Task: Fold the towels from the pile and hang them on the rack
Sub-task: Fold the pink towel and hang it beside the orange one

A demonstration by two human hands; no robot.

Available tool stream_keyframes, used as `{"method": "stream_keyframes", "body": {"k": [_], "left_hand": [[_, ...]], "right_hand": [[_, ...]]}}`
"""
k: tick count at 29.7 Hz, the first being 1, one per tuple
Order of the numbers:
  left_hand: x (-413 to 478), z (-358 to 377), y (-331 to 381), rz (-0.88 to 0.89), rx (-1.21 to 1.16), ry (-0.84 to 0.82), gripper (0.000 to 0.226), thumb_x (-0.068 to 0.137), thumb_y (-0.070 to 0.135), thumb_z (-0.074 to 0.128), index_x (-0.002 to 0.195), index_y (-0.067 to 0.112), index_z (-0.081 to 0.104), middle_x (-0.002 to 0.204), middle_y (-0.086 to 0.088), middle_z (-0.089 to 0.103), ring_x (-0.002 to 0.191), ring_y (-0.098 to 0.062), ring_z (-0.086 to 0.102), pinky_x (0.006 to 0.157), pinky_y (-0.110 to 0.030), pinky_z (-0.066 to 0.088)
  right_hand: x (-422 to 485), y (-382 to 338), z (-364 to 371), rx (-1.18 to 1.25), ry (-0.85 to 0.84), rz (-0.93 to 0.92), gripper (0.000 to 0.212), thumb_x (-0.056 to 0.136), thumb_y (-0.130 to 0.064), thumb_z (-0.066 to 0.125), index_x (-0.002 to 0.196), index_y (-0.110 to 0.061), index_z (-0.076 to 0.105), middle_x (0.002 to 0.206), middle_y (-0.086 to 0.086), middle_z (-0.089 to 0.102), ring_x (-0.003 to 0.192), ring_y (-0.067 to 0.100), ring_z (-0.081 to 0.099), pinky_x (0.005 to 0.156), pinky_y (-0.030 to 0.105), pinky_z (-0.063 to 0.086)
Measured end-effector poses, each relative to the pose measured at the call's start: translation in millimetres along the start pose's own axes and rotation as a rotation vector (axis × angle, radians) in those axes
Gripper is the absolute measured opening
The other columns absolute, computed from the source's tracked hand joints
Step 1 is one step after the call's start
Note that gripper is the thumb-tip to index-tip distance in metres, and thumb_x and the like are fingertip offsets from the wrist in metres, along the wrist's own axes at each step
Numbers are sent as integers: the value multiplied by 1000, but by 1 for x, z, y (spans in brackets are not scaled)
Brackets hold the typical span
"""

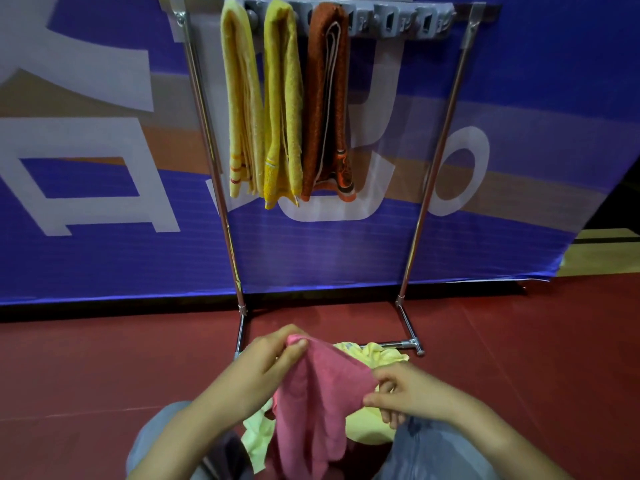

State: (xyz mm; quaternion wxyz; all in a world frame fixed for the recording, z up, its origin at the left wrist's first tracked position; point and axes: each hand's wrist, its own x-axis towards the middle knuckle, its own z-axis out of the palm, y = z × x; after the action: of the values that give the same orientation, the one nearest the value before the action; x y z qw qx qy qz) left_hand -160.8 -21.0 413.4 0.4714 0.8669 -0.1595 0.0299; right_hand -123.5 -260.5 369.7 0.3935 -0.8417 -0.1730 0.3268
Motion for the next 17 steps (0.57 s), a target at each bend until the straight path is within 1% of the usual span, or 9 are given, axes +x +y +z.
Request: {"method": "stream_keyframes", "body": {"k": [2, 3, 5, 8, 10, 12, 14, 16, 17], "left_hand": [[-2, -4, -4, -9, 66, -27, 42, 78, 58, 33, 81, 22, 55, 77, 10, 61, 72, -2, 54, 71, -20, 42], [-3, -6, -7, -14, 114, -33, 33, 81, 54, 36, 76, 25, 51, 76, 18, 58, 70, 0, 51, 68, -16, 40], [-5, -11, -13, -37, 188, -17, 23, 85, 45, 38, 71, 28, 46, 76, 23, 55, 71, -1, 50, 65, -14, 37], [-5, -14, -15, -78, 212, 66, 27, 82, 42, 39, 69, 20, 48, 61, 12, 52, 67, -4, 49, 61, -17, 36], [-1, -15, -12, -85, 157, 111, 28, 84, 34, 45, 60, 21, 44, 56, 18, 53, 57, 0, 47, 56, -13, 34], [7, -21, -3, -74, 101, 145, 22, 79, 32, 47, 60, 24, 49, 58, 22, 56, 56, 4, 48, 56, -10, 36], [17, -34, 9, -54, 72, 173, 18, 77, 32, 47, 68, 21, 58, 59, 11, 60, 58, 1, 50, 58, -14, 39], [30, -52, 27, -16, 97, 193, 21, 85, 29, 52, 77, 12, 62, 68, -4, 65, 62, -9, 55, 65, -26, 45], [37, -62, 38, 11, 103, 205, 16, 88, 23, 53, 80, 13, 63, 73, -9, 65, 67, -15, 58, 69, -30, 48]], "right_hand": [[0, 4, -2, 8, 36, -24, 6, 85, -27, 59, 79, -28, 63, 59, -7, 59, 51, 10, 59, 49, 17, 45], [0, 6, -5, 1, 76, -49, 14, 85, -26, 58, 74, -34, 61, 62, -8, 59, 55, 10, 60, 50, 18, 45], [0, 10, -10, 20, 179, -119, 17, 84, -25, 59, 69, -31, 62, 68, -11, 60, 64, 6, 59, 57, 23, 47], [1, 7, -18, 139, 341, -259, 16, 80, -18, 64, 65, -20, 58, 64, -13, 58, 65, -1, 52, 65, 22, 43], [1, -3, -24, 229, 465, -312, 20, 79, -7, 66, 64, -18, 57, 60, -12, 58, 62, -1, 51, 62, 18, 42], [0, -19, -35, 242, 602, -363, 26, 78, -2, 66, 63, -22, 58, 57, -12, 59, 59, -2, 52, 58, 13, 42], [-3, -41, -49, 186, 707, -434, 28, 76, -1, 67, 63, -25, 57, 58, -9, 56, 58, -3, 50, 58, 11, 40], [-7, -68, -66, 130, 779, -511, 29, 76, -1, 66, 64, -25, 55, 61, -6, 53, 55, -3, 47, 55, 8, 37], [-12, -84, -76, 106, 807, -556, 29, 77, -1, 65, 65, -26, 55, 61, -6, 53, 54, -4, 48, 55, 6, 37]]}}
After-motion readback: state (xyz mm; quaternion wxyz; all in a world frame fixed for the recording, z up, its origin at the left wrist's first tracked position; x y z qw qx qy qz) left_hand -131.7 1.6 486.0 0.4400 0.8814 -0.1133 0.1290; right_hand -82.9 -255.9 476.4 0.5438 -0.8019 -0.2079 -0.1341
